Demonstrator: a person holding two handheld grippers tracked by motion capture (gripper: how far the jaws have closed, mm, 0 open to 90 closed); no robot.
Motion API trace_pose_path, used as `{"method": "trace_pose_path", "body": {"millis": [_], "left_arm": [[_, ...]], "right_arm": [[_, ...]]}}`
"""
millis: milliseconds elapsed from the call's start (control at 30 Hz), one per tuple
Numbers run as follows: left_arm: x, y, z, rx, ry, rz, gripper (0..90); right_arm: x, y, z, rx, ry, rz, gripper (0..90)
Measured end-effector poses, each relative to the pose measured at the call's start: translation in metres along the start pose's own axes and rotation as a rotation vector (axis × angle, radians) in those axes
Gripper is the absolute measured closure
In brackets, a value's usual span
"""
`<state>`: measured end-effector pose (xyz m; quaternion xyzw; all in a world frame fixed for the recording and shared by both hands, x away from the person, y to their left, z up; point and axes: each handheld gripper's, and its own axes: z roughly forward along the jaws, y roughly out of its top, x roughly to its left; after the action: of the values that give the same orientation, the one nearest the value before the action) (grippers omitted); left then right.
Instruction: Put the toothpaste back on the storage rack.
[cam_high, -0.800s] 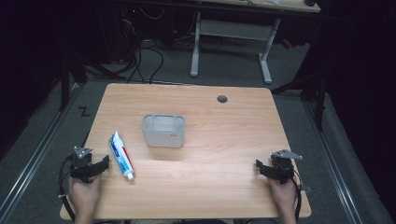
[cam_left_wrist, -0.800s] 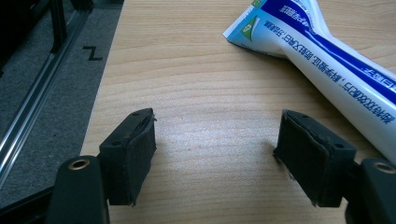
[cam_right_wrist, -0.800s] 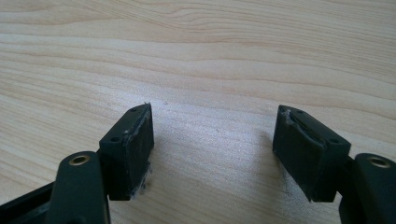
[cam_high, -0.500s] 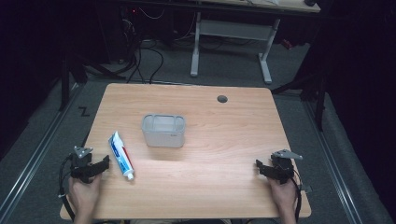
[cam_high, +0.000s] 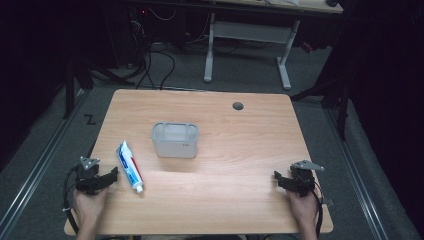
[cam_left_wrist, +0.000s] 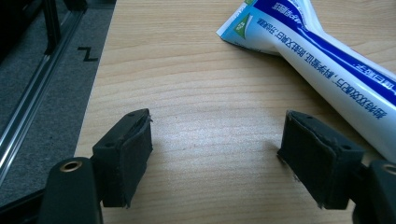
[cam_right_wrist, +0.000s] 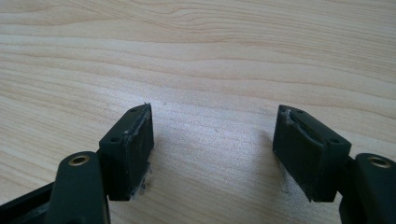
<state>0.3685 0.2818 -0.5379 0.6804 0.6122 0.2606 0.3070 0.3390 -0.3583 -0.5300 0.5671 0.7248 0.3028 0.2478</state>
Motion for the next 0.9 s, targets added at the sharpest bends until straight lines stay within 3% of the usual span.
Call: {"method": "trace_pose_path", "body": {"millis": [167, 233, 333, 667, 900], "left_arm": [[0.001, 0.001, 0.000, -0.001, -0.008, -0.013, 26.3], [0.005, 0.004, -0.003, 0.033, -0.023, -0.032, 29.8], [0.008, 0.006, -0.004, 0.033, -0.030, -0.055, 30.8], [0.006, 0.010, -0.015, 0.008, -0.041, -0.054, 33.2], [0.001, 0.010, -0.022, 0.014, -0.053, -0.021, 31.5]], "right_arm": [[0.000, 0.000, 0.000, 0.001, -0.003, 0.000, 28.9], [0.000, 0.000, 0.000, 0.001, -0.003, 0.001, 28.8], [0.000, 0.000, 0.000, 0.001, -0.002, 0.001, 28.8], [0.000, 0.000, 0.000, 0.001, -0.001, 0.002, 28.8], [0.000, 0.000, 0.000, 0.000, -0.001, 0.001, 28.7]]}}
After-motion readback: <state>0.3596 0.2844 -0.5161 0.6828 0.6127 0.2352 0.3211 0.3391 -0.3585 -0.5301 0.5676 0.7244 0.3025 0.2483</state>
